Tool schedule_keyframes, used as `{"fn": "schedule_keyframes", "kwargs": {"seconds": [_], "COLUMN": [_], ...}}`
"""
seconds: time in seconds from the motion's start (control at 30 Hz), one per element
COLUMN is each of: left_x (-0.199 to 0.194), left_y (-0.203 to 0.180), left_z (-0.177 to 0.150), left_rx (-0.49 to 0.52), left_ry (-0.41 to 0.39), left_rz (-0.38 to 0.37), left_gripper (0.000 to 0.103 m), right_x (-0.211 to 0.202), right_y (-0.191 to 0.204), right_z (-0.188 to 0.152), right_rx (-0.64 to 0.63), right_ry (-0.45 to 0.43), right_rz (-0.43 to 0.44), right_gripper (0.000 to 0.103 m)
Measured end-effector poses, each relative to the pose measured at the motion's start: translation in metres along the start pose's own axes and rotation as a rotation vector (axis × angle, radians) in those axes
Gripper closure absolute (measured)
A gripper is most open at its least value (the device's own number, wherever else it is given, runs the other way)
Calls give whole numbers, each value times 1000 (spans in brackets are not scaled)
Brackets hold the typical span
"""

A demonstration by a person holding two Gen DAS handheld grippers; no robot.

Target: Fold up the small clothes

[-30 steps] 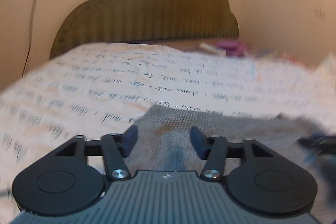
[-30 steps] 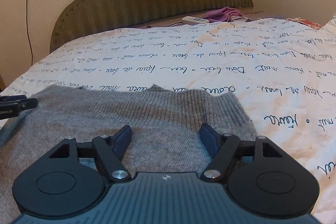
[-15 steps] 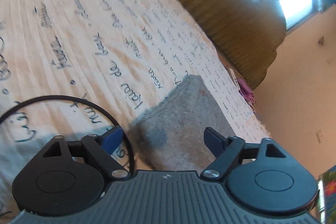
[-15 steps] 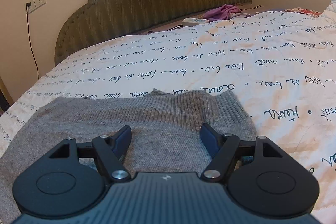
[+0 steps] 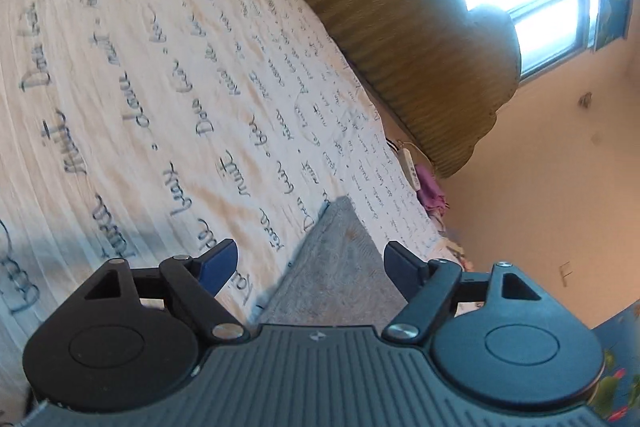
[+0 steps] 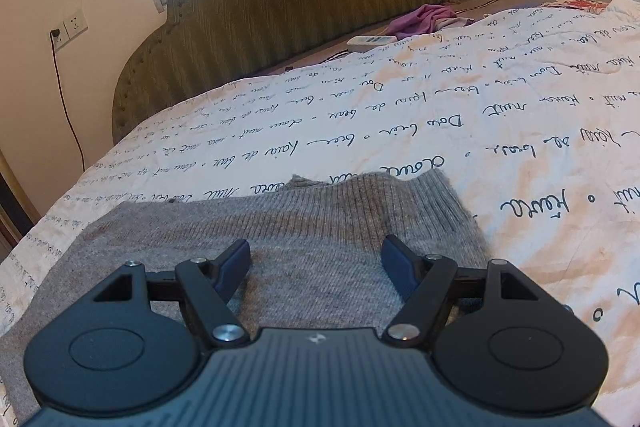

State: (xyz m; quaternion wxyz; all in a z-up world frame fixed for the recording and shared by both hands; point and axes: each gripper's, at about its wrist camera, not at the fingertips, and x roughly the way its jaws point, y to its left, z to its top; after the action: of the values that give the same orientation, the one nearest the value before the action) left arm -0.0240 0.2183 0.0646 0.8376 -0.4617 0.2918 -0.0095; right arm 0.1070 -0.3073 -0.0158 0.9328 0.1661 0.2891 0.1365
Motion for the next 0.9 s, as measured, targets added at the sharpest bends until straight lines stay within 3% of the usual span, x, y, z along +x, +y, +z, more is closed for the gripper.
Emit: {"fn": "schedule_keyframes", "kwargs": {"seconds": [0.1,0.2,0.3,0.47,0.57,0.77,0.83,0.9], "left_x": [25,45,55,42,43,60,67,75], "left_y": [-1,-3,4,14,17,-2,-11,-21], "left_z": [-20,-37,-46,-54,-60,-75,-79,-83], "left_rx": [-6,34,8,-22,-42,28,83,156], "left_ry": [86,125,149,112,139,133,116,120], "left_rz": [-7,-2,37,63,59,73,98,171], "left_gripper": [23,23,23,29,29,31,47,80], "right_x": [0,0,0,0,-1,-3,-12,-35], "right_y": [-1,1,2,-1,-4,-8,-15,-18], "right_z": [0,0,0,0,0,2,6,10], "right_rx": [8,-2,-7,18,31,66,122,174], "right_ry": [-1,0,1,-3,-4,-6,-13,-62], "right_rz": [5,-3,-6,13,21,40,54,5], "right_gripper": [31,31,31,31,31,31,31,30]}}
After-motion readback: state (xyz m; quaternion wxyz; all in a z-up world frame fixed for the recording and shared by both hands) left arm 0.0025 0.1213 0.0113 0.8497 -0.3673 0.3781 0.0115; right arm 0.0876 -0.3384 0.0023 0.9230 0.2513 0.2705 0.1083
